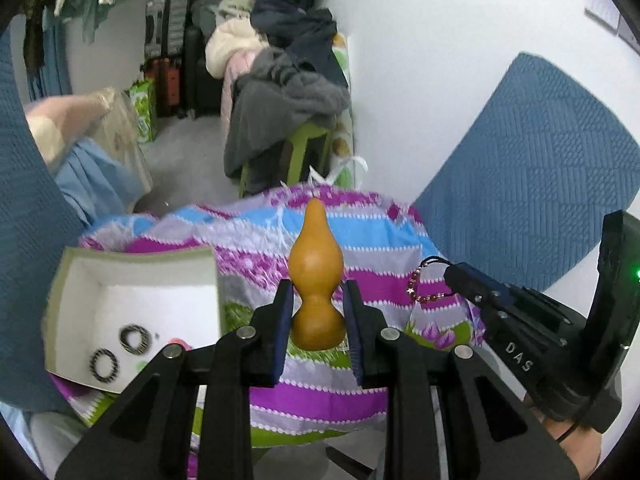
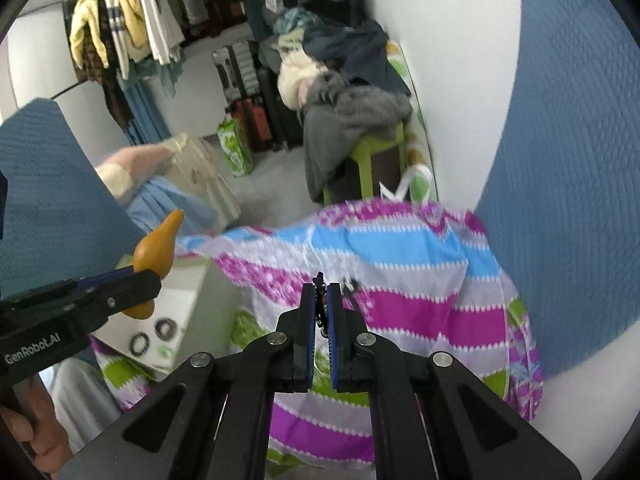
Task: Organize jewelry
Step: 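Carry the orange pendant and black clip into the white box and open both tools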
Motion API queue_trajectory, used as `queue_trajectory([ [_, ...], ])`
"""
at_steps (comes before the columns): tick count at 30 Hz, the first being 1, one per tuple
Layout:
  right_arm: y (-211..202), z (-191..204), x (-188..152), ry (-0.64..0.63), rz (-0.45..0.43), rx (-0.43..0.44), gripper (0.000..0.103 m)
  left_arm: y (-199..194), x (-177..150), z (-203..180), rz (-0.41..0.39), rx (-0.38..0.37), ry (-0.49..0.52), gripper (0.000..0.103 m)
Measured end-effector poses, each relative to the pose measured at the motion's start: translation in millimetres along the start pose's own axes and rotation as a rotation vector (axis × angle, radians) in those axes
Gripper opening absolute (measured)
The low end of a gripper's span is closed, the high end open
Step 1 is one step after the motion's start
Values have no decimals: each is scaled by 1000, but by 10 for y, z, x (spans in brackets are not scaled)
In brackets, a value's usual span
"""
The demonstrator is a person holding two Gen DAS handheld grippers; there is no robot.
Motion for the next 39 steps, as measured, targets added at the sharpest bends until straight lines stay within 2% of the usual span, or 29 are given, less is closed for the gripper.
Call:
queue_trajectory([
  [9,-324,550,360,-65,-93,51,3,-576,232,370,-69,62,-21,26],
  [18,-405,1190,547,-109,-132,117,3,-1044,321,812,-122,102,-31,26],
  [27,-63,1700,334,-161,-50,156,3,-1114,178,1264,-130,133,-68,26],
  [39,509,2200,-264,-230,102,196,3,-750,-417,1994,-20,171,-165,26],
])
Point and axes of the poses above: each gripper's, at about its wrist camera, not at the fingertips, and y roughly the way its jaws point, z to its left, x to its top, the point moved 2 cm from there along y, roughly the way its jaws point, and after that the axes turned 10 degrees about -x, right-handed, at the moved point
